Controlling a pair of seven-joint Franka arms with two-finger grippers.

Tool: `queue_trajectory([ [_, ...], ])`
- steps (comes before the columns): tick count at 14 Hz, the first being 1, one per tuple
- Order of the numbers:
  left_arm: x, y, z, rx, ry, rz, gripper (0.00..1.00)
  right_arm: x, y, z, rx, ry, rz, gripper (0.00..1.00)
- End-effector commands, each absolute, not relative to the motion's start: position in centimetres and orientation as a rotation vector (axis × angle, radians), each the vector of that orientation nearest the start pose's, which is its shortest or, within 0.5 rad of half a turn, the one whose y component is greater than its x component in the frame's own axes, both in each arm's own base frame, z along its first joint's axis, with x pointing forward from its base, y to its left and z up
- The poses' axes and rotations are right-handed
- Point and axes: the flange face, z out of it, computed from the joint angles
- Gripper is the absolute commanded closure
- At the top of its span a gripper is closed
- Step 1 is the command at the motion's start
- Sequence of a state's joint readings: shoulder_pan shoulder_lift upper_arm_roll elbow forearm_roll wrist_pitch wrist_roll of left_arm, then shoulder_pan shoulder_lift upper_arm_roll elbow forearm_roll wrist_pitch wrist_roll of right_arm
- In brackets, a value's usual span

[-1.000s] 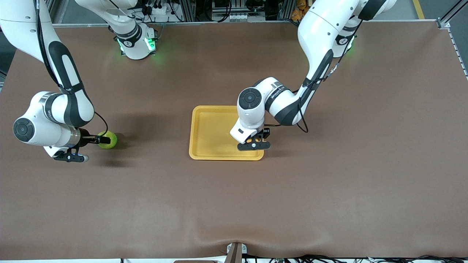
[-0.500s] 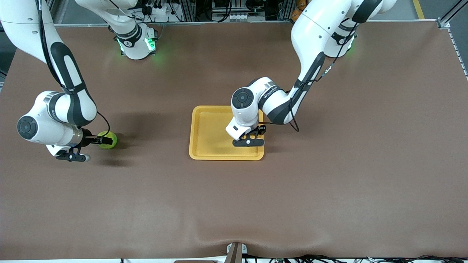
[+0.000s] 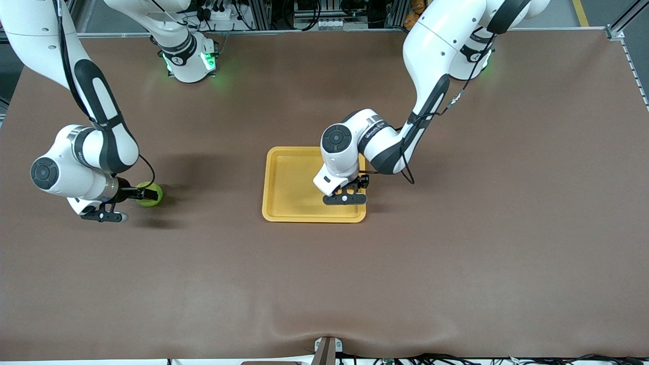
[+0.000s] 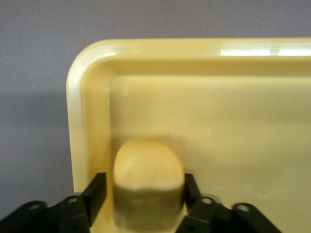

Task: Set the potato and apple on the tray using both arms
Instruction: 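Lower the potato onto the tray and open the left gripper, then withdraw the left gripper while the right gripper grasps the green apple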

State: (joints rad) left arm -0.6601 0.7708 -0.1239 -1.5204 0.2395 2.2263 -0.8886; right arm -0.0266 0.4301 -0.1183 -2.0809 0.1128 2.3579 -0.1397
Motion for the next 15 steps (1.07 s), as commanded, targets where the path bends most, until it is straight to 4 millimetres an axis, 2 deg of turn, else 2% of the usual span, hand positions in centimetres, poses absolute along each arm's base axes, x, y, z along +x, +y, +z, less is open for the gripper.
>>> queue_trajectory([
  [1, 52.0, -48.7, 20.9, -3.031, 0.035, -0.103, 0.00, 55.9, -8.3, 20.3, -3.074, 0.098, 0.200, 0.03],
  [2, 52.3, -48.7, 21.7, -3.037, 0.030, -0.119, 0.00, 55.8, -8.2, 20.3, -3.074, 0.096, 0.202, 0.24],
  [3, 52.8, -48.4, 22.6, -3.044, 0.019, -0.135, 0.00, 55.9, -8.0, 20.3, -3.072, 0.093, 0.204, 0.53],
  [4, 53.6, -48.4, 24.6, -3.063, 0.003, -0.171, 0.00, 55.9, -7.9, 20.4, -3.073, 0.088, 0.207, 0.80],
  [5, 54.1, -48.4, 25.9, -3.077, -0.009, -0.198, 0.00, 56.0, -7.8, 20.6, -3.071, 0.094, 0.209, 1.00],
  [7, 55.1, -47.9, 29.9, -3.102, -0.035, -0.264, 0.00, 56.2, -7.4, 21.1, -3.064, 0.087, 0.232, 1.00],
  [9, 57.1, -45.5, 34.6, -3.128, -0.111, -0.342, 0.00, 57.1, -7.2, 22.5, -3.047, 0.085, 0.280, 1.00],
  [10, 58.5, -43.6, 36.8, -3.134, -0.158, -0.382, 0.00, 57.7, -7.0, 23.4, -3.031, 0.084, 0.316, 1.00],
  [11, 60.1, -41.1, 37.8, -3.130, -0.201, -0.398, 0.00, 58.3, -6.8, 24.5, -3.002, 0.099, 0.346, 1.00],
  [12, 61.3, -39.5, 38.0, -3.126, -0.211, -0.401, 0.00, 58.8, -6.4, 25.5, -2.969, 0.120, 0.370, 1.00],
  [15, 64.3, -33.1, 40.7, -3.098, -0.217, -0.414, 0.00, 59.4, -4.3, 26.6, -2.966, 0.185, 0.407, 1.00],
])
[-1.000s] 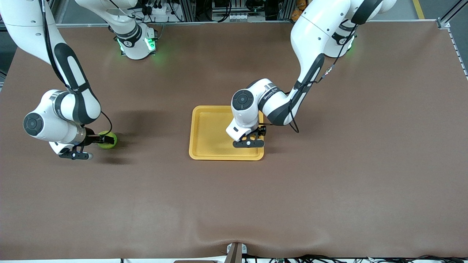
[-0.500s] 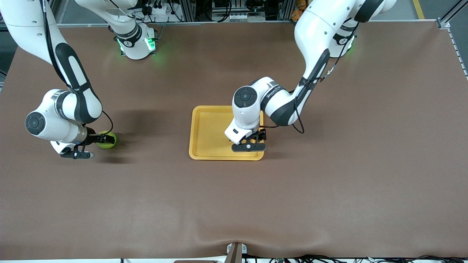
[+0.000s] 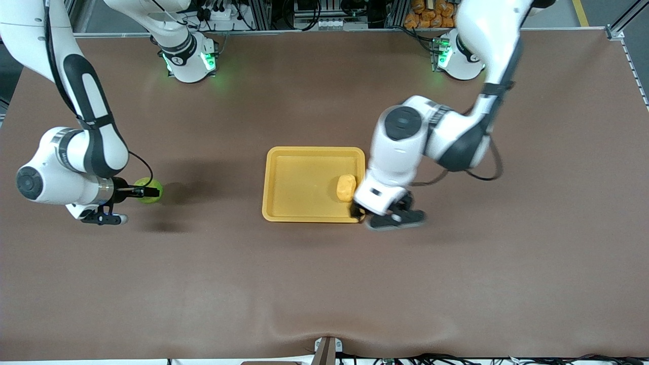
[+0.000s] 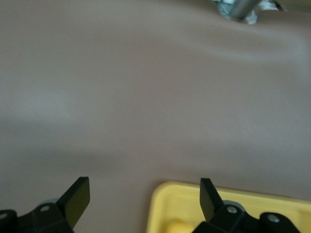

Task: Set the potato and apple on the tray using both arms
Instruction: 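Withdraw the left gripper while the right gripper grasps the green apple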

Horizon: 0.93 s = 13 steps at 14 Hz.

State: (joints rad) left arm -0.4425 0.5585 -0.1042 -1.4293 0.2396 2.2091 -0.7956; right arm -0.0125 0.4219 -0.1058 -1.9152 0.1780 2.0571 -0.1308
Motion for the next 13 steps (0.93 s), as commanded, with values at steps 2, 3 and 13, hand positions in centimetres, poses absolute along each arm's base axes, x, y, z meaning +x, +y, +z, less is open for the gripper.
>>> queue_trajectory([
  [2, 65.9, -28.7, 42.3, -3.084, -0.220, -0.423, 0.00, 59.4, -2.6, 26.8, -2.970, 0.207, 0.422, 1.00],
  [3, 66.4, -26.9, 43.0, -3.075, -0.225, -0.420, 0.00, 59.4, -1.7, 26.9, -2.972, 0.211, 0.433, 1.00],
  [13, 63.9, -13.6, 51.4, -3.035, -0.007, -0.074, 0.00, 58.6, 12.7, 28.3, -3.032, 0.359, 0.454, 1.00],
])
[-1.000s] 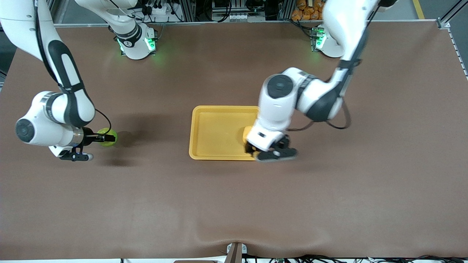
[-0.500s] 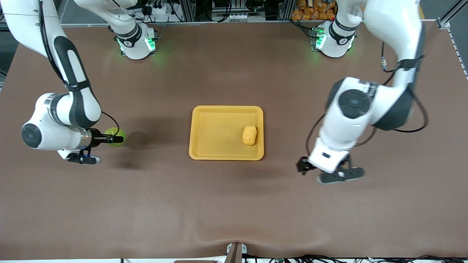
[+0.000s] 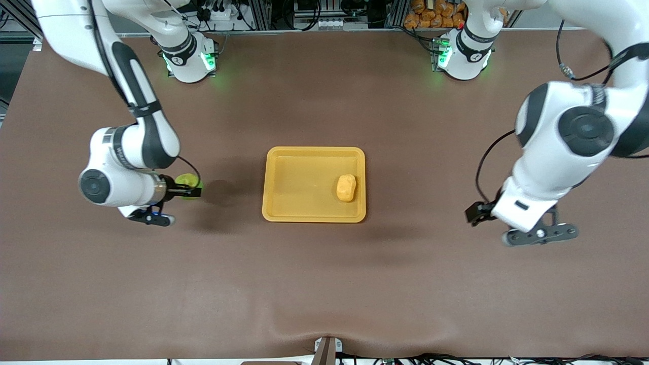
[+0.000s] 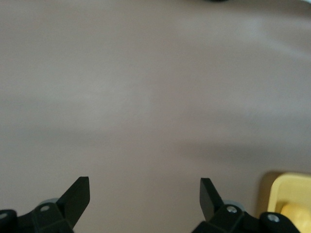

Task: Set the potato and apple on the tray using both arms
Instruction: 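Withdraw the left gripper while the right gripper grasps the green apple, then carry the apple onto the tray with the right gripper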

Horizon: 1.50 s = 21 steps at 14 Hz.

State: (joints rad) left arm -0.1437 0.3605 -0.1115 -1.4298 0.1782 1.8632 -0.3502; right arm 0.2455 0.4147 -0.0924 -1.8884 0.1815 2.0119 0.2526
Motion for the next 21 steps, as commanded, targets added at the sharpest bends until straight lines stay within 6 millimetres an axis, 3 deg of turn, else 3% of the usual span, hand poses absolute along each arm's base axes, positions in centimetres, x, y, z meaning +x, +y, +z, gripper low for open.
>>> queue_trajectory([
  [1, 63.0, -13.2, 52.2, -3.028, 0.019, -0.035, 0.00, 58.4, 14.3, 28.5, -3.036, 0.391, 0.447, 1.00],
  [6, 57.3, -9.6, 57.1, -3.057, -0.078, -0.033, 0.00, 57.4, 23.1, 29.0, -3.036, 0.422, 0.377, 1.00],
  [10, 52.6, -9.1, 58.8, -3.048, -0.081, -0.048, 0.00, 56.8, 28.6, 28.2, -3.041, 0.464, 0.362, 1.00],
  [13, 51.9, -9.0, 59.9, -3.106, -0.001, 0.025, 0.00, 56.5, 31.7, 27.3, -3.039, 0.533, 0.364, 1.00],
  [18, 52.0, -5.5, 60.5, -3.107, 0.097, 0.062, 0.00, 55.6, 34.9, 24.3, -3.031, 0.592, 0.306, 1.00],
  [21, 52.0, -5.3, 61.4, -3.108, 0.159, 0.070, 0.00, 54.8, 36.6, 22.8, -3.021, 0.599, 0.288, 1.00],
])
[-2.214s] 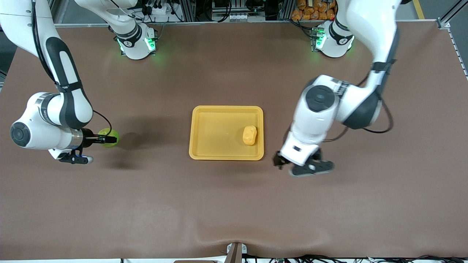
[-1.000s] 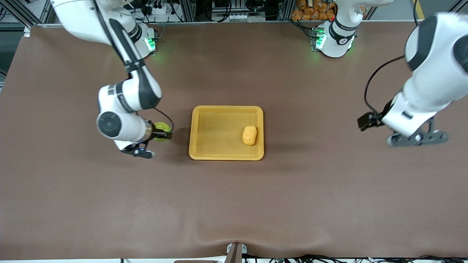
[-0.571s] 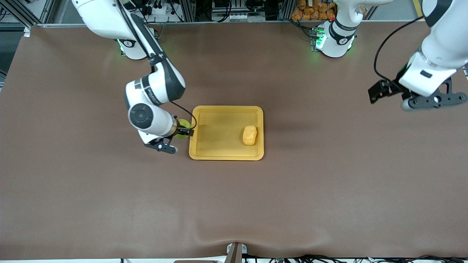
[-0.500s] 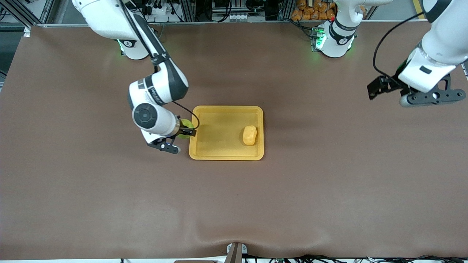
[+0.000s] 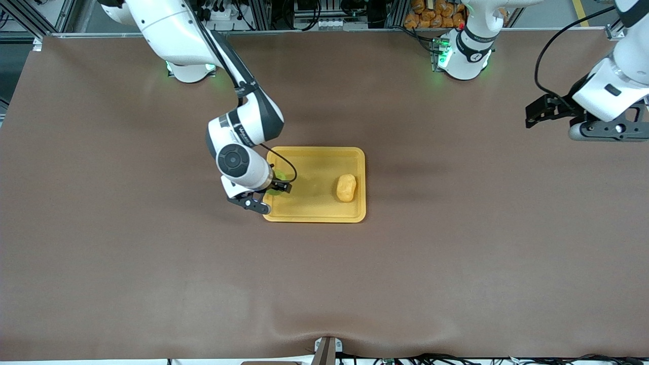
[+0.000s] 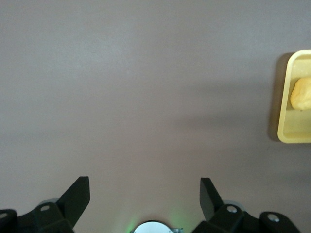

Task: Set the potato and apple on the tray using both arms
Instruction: 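Carry the apple onto the tray with the right gripper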

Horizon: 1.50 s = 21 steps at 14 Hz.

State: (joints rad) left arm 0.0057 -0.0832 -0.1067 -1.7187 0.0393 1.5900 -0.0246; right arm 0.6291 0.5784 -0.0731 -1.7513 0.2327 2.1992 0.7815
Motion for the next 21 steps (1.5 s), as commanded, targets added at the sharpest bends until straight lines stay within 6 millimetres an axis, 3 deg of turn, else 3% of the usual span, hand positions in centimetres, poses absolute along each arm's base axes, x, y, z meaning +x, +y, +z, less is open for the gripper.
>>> queue_trajectory([
  [1, 52.0, -5.2, 61.5, -3.108, 0.154, 0.070, 0.00, 54.6, 36.9, 22.5, -3.019, 0.609, 0.290, 1.00],
  [7, 53.3, -5.0, 63.4, -3.111, 0.126, 0.000, 0.00, 54.3, 37.3, 21.3, -3.026, 0.614, 0.293, 1.00],
  [8, 53.3, -4.6, 63.5, -3.110, 0.121, -0.002, 0.00, 54.3, 37.2, 21.2, -3.025, 0.624, 0.295, 0.70],
  [9, 53.3, -4.2, 63.6, -3.110, 0.119, -0.004, 0.00, 54.3, 37.1, 21.0, -3.026, 0.632, 0.300, 0.25],
  [10, 53.3, -4.0, 63.6, -3.108, 0.116, -0.004, 0.00, 54.3, 37.1, 21.0, -3.025, 0.645, 0.299, 0.00],
  [15, 53.1, -3.8, 63.6, -3.106, 0.106, 0.005, 0.00, 55.2, 37.8, 23.6, -3.014, 0.631, 0.301, 0.00],
  [17, 52.9, -4.1, 63.4, -3.106, 0.101, 0.036, 0.00, 56.2, 37.8, 26.1, -3.025, 0.619, 0.355, 0.00],
  [21, 52.9, -5.1, 63.1, -3.104, 0.125, 0.050, 0.00, 59.1, 35.6, 31.7, -3.021, 0.640, 0.428, 0.00],
])
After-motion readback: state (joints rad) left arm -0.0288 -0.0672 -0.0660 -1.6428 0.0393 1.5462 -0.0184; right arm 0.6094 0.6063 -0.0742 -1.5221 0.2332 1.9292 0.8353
